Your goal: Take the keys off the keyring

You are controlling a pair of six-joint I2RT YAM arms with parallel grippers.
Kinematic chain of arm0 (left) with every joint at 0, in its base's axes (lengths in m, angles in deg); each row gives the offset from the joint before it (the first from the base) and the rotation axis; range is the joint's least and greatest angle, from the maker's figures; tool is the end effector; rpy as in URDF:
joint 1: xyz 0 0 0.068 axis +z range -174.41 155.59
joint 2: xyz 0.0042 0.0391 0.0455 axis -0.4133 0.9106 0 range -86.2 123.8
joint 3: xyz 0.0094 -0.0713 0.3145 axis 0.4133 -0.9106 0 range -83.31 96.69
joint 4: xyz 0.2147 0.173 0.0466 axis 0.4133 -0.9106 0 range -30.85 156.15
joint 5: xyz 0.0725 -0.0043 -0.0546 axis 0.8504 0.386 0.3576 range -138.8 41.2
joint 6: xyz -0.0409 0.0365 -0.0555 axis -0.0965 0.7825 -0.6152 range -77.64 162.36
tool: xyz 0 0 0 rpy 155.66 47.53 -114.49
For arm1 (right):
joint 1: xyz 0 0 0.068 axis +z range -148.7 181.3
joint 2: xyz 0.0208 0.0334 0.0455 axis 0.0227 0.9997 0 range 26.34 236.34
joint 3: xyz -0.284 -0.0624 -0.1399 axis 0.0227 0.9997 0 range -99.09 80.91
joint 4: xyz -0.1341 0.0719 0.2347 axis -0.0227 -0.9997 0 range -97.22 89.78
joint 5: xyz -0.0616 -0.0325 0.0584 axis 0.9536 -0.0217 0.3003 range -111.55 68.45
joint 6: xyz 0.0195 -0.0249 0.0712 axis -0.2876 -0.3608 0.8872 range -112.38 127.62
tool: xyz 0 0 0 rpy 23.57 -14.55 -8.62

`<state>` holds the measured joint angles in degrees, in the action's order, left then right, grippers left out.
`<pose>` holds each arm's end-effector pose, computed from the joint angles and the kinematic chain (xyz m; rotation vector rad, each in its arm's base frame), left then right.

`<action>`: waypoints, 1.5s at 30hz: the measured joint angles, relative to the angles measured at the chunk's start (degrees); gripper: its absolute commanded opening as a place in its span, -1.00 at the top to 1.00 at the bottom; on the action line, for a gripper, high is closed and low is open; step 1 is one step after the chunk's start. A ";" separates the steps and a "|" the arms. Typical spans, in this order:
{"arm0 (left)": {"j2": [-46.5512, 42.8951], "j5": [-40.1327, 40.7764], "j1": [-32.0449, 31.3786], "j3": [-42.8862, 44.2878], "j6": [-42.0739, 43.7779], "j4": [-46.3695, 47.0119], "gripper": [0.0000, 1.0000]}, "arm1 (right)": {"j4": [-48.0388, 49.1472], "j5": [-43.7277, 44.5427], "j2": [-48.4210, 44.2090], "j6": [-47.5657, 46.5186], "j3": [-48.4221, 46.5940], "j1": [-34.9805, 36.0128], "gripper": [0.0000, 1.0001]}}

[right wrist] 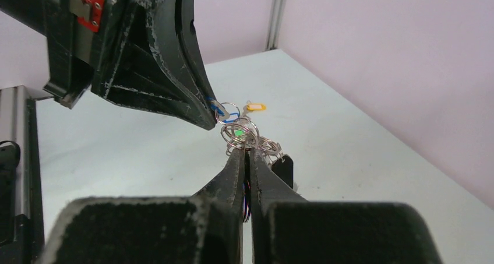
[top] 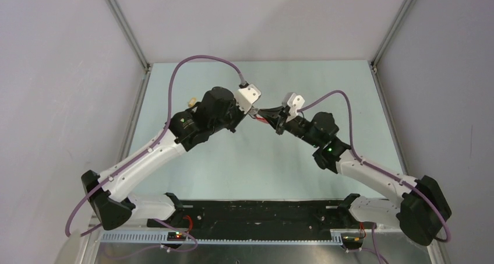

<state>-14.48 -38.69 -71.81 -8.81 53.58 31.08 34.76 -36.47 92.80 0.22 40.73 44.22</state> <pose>0.2118 -0.2130 0.4109 0.9512 1.9062 -0.1851 0.2040 0.2130 0.3602 -0.8133 1.2134 0.6931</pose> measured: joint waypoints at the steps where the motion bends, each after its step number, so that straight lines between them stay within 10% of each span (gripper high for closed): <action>1: -0.07 -0.35 0.00 0.00 0.15 0.22 1.00 | -0.26 -1.55 -0.83 0.48 0.02 -1.09 1.00; 22: -0.07 -4.85 -0.85 -0.37 1.38 2.45 0.99 | 7.15 -25.97 -4.96 12.22 6.01 -13.22 1.00; 27: -1.09 -5.49 -0.85 -1.27 2.40 1.92 1.00 | 7.30 -31.26 -4.42 11.19 6.01 -13.62 -0.02; 30: -2.40 -5.18 -0.15 -1.84 3.72 1.75 0.99 | 6.45 -34.84 -4.48 10.01 6.38 -13.92 -0.16; 45: -4.02 -9.49 -0.72 -3.28 6.86 2.64 1.00 | 8.09 -35.63 -8.57 10.75 6.75 -13.09 0.29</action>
<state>-18.50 -48.18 -72.53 -12.09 60.44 33.73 42.84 -72.09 84.23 10.98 47.48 31.13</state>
